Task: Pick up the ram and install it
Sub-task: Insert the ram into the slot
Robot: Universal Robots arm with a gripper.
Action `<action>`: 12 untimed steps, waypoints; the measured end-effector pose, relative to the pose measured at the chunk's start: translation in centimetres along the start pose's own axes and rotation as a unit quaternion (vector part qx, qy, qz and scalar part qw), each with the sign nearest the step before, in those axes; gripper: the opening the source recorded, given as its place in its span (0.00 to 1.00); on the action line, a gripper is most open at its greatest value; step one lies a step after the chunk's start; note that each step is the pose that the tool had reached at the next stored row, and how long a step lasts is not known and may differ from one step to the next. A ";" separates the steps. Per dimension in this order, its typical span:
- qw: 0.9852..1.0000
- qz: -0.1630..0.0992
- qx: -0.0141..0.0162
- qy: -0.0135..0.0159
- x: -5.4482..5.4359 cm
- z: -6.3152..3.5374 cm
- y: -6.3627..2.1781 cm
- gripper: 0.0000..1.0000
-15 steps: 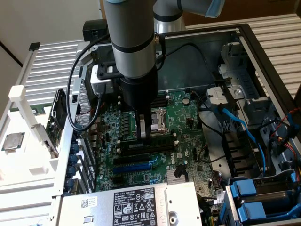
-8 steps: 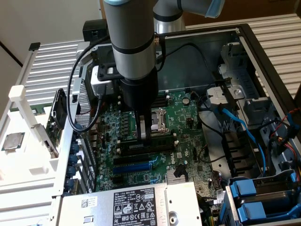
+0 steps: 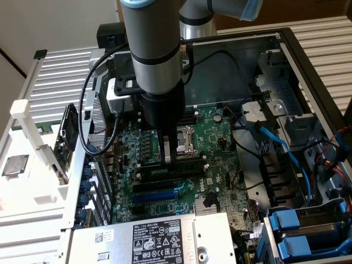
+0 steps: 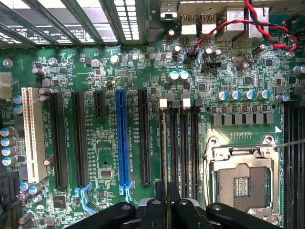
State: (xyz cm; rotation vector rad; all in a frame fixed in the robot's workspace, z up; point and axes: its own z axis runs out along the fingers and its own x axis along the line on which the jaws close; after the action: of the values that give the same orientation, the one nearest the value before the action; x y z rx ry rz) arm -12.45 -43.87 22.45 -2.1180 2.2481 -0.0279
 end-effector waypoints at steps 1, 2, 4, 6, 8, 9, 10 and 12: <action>1.000 0.000 0.000 0.000 0.0 0.01 0.00 0.13; 1.000 0.000 0.000 0.000 0.0 0.01 0.00 0.13; 1.000 0.000 0.000 0.000 0.0 0.01 0.00 0.13; 1.000 0.000 0.000 0.000 0.0 0.00 0.00 0.13; 1.000 0.000 0.000 0.000 0.0 0.01 0.00 0.13; 1.000 0.000 0.000 0.000 0.0 0.00 0.00 0.13; 1.000 0.000 0.000 0.000 0.0 0.01 0.00 0.13; 1.000 0.000 0.000 0.000 0.0 0.01 0.00 0.15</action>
State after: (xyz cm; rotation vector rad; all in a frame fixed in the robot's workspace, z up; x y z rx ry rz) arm -12.44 -43.87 22.44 -2.1178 2.2479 -0.0278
